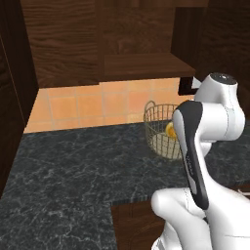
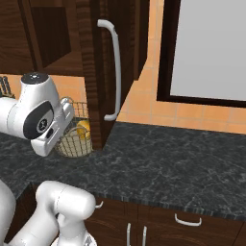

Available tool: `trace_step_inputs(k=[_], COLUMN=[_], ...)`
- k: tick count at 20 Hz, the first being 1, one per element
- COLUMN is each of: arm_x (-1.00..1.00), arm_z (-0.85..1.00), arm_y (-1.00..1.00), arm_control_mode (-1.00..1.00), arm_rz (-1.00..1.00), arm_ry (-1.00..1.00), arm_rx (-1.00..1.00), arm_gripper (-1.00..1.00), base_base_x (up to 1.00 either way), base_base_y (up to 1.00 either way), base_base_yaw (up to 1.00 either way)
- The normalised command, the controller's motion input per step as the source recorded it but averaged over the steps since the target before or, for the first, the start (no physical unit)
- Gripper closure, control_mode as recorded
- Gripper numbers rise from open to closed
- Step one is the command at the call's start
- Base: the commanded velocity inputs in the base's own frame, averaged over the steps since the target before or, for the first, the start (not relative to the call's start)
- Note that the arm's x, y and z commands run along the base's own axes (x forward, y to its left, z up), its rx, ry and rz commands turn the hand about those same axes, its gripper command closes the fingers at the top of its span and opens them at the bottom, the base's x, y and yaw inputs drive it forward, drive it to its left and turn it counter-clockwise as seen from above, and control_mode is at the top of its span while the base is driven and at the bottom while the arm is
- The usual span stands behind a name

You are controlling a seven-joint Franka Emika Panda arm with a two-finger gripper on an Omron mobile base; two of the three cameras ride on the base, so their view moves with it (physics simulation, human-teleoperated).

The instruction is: Open the cabinet, pick up the bread from the cabinet and place it in the basket. Then move the basket to the dining counter.

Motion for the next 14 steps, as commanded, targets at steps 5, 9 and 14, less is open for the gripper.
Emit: trace_step_inputs(k=[5,9,14], arm_x=[0.00,0.00,0.00], arm_z=[0.00,0.00,0.00], arm_y=[0.00,0.00,0.00], arm_control_mode=[-1.00,-1.00,-1.00], arm_rz=[0.00,0.00,0.00], arm_ry=[0.00,0.00,0.00], arm_rx=[-0.04,0.00,0.00], arm_gripper=[1.00,1.00,1.00], base_base_x=[0.00,0.00,0.00], base_base_y=[0.00,0.00,0.00], base_base_yaw=[0.00,0.00,0.00])
